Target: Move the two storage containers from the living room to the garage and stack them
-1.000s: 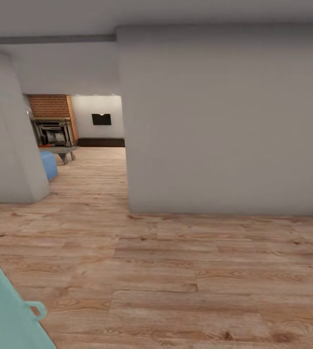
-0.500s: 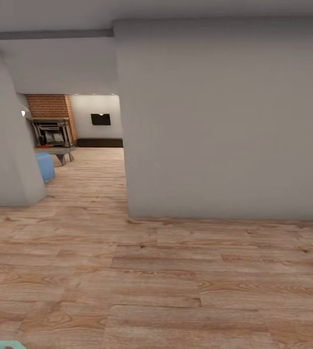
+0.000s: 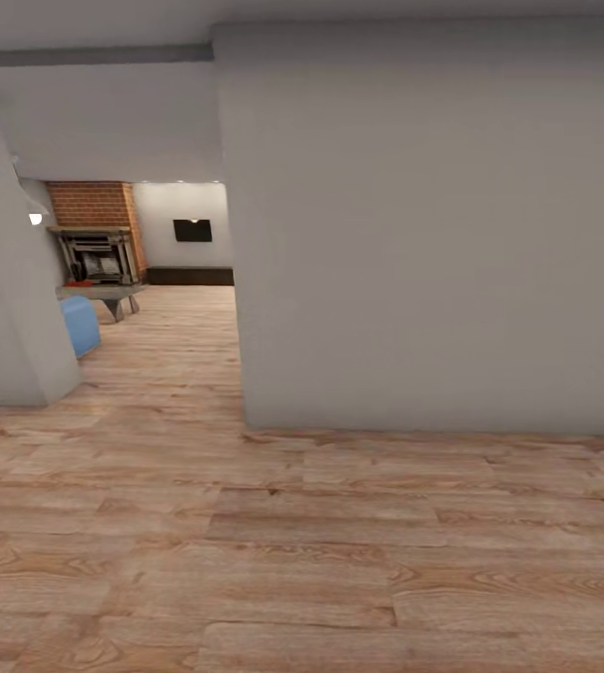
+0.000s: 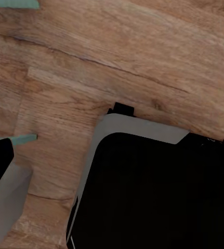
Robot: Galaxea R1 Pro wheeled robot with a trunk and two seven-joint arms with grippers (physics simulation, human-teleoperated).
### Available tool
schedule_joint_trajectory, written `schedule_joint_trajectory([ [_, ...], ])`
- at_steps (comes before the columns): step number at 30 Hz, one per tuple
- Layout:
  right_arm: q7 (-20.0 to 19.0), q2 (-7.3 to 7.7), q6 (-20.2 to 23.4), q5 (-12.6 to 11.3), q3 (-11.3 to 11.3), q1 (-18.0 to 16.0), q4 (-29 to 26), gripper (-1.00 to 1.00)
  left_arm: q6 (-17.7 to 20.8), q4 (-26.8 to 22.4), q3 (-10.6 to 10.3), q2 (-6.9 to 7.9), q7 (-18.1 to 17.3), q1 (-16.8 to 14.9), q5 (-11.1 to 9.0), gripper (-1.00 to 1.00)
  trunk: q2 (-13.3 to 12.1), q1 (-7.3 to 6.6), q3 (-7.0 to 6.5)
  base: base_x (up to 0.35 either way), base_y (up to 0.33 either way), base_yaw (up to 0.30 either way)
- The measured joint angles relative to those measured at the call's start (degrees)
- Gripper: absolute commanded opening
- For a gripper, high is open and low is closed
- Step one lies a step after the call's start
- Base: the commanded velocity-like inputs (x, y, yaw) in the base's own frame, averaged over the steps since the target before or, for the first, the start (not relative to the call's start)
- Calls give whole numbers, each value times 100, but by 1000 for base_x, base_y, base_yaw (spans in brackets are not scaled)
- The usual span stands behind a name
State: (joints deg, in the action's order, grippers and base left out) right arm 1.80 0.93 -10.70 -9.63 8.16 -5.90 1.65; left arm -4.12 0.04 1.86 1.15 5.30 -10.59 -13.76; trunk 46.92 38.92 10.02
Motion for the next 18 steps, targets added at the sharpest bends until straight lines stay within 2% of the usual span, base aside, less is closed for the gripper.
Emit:
schedule_joint_trajectory([
  [18, 1, 5, 5, -12, -3, 0, 1, 100, 0, 0, 0, 0, 0, 0, 0, 100, 0, 0, 0, 320, 0, 6],
])
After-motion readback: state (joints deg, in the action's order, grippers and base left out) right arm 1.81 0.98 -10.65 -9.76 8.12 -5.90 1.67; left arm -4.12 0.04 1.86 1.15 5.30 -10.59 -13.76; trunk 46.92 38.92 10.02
